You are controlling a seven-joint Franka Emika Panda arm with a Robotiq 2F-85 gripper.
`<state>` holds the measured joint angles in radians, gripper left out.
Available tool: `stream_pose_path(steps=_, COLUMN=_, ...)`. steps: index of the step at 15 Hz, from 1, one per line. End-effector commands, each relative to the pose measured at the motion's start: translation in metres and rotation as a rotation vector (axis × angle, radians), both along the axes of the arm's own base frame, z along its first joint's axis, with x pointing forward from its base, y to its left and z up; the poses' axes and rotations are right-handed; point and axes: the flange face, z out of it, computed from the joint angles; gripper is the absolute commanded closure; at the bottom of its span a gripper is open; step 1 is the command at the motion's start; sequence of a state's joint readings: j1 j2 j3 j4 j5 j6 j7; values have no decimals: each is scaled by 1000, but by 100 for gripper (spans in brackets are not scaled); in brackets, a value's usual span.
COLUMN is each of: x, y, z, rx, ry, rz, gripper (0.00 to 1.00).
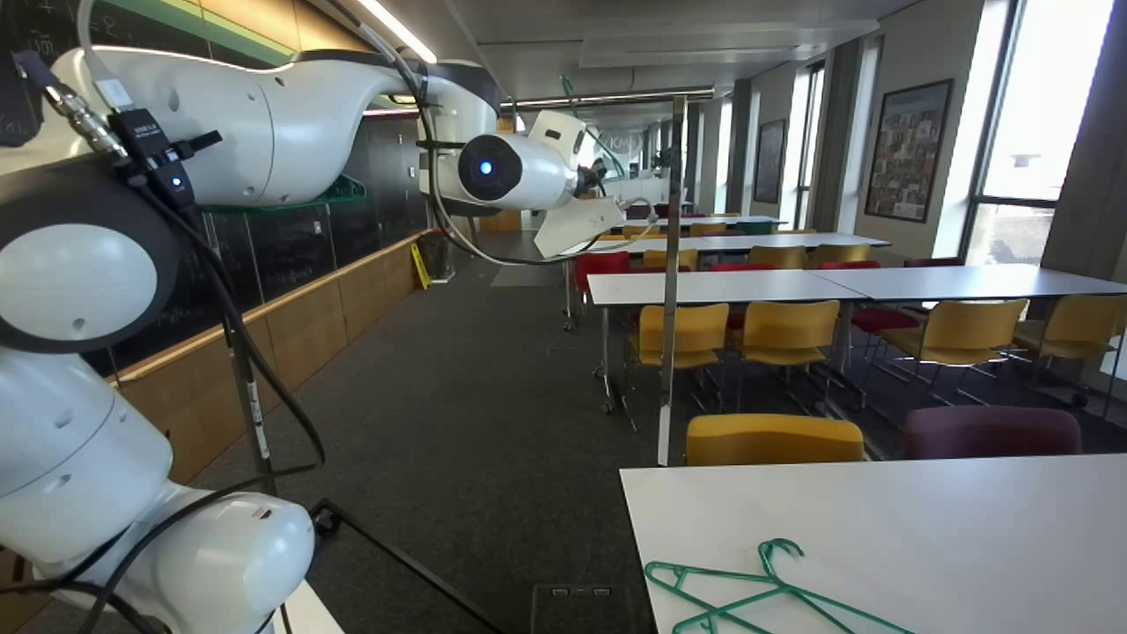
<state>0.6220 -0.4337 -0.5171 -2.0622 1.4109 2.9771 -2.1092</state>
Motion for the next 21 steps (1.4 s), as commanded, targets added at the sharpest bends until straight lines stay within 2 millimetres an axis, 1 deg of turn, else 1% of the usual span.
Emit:
stream_pose_path(steps=1, x=-27, y=-13, z=-14, rx=-12, ry=34, rz=-47, gripper=98)
stream_pose_path(steps=5, x=-35, y=-23, z=-56, rx=-50, ry=138, rz=-77, gripper=98)
stream_pose_path(steps=11, x=-44, y=-22, z=-101, rx=-111, ry=287, rz=-74, gripper=98)
stream_pose_path(steps=13, x=-44, y=-22, z=-119, rx=-121, ry=382, rz=-68, gripper=98)
stream_pose_path(steps=15, x=-44, y=-25, z=-135, rx=-137, ry=519, rz=-67, gripper=98)
stream_pose_path(steps=16, x=-45, y=-27, z=-139, rx=-149, ry=591, rz=-63, gripper=98)
stream_pose_path(steps=17, x=-48, y=-28, z=-139, rx=-157, ry=666, rz=-58, gripper=98)
stream_pose_path(steps=19, x=-55, y=-29, z=-132, rx=-185, ry=811, rz=-55, gripper=98)
stream_pose_path(steps=21, x=-59, y=-31, z=-123, rx=-261, ry=910, rz=-94, gripper=98)
